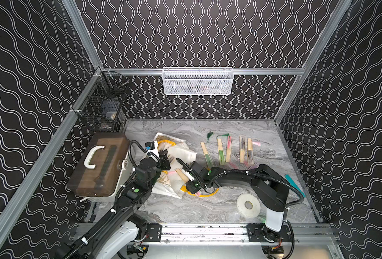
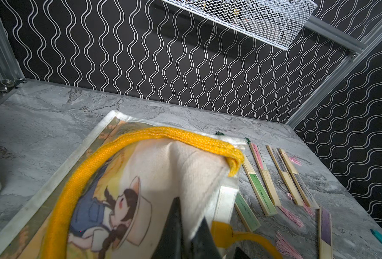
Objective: Take out the folding fans from the tote bags
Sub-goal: Pick up the folding fan from the canvas bag, then place the folding fan at the center of the board.
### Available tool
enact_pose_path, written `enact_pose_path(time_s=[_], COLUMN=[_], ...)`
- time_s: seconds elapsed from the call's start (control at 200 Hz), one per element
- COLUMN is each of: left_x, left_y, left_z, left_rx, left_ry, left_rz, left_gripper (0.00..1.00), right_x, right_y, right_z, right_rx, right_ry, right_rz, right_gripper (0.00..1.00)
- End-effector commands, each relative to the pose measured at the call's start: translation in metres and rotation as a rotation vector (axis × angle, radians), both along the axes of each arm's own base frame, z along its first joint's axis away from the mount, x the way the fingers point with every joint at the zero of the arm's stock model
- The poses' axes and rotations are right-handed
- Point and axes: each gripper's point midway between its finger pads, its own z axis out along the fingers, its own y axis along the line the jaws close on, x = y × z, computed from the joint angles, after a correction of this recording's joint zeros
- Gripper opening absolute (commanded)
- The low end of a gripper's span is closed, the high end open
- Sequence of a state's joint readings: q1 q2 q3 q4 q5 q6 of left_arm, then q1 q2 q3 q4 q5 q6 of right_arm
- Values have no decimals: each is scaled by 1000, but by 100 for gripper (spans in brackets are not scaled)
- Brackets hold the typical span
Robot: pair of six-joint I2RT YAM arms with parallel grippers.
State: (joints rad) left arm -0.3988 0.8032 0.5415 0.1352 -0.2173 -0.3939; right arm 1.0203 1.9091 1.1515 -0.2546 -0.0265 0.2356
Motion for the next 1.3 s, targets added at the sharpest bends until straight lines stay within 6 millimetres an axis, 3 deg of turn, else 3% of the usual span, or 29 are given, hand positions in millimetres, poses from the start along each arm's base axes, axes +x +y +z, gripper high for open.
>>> enact_pose_path(time_s=[0.0,0.205,0.496,0.711,0.786,1.076,1.196,1.292], left_x=[2,2,2,1,1,1,1,1], left_y=[3,4,6,10,13,12,13,15], left_z=[14,14,16,15,14,12,13,14], left_rx=[-25,-20,-18,-12,-9,-16,-13,-8], left_ry=[-49,-49,-53,-48,-45,-42,-42,-40], left_rz=[20,26,36,59,69,68,75,86], left_gripper=[0,0,0,0,0,0,0,0], right_x=[-1,-1,6,18,18,41,49,51], right_y=[-15,-10,-8,-28,-51,-135,-168,-182], right_z=[-11,2,45,80,78,116,115,105], right_rx=[-74,-46,28,29,-18,21,22,1], right_ry=[6,-10,-80,-176,-191,-230,-225,-205], right_rz=[-26,-11,-34,-114,-155,-404,-502,-540], right_gripper=[46,34,29,27,26,25,26,27])
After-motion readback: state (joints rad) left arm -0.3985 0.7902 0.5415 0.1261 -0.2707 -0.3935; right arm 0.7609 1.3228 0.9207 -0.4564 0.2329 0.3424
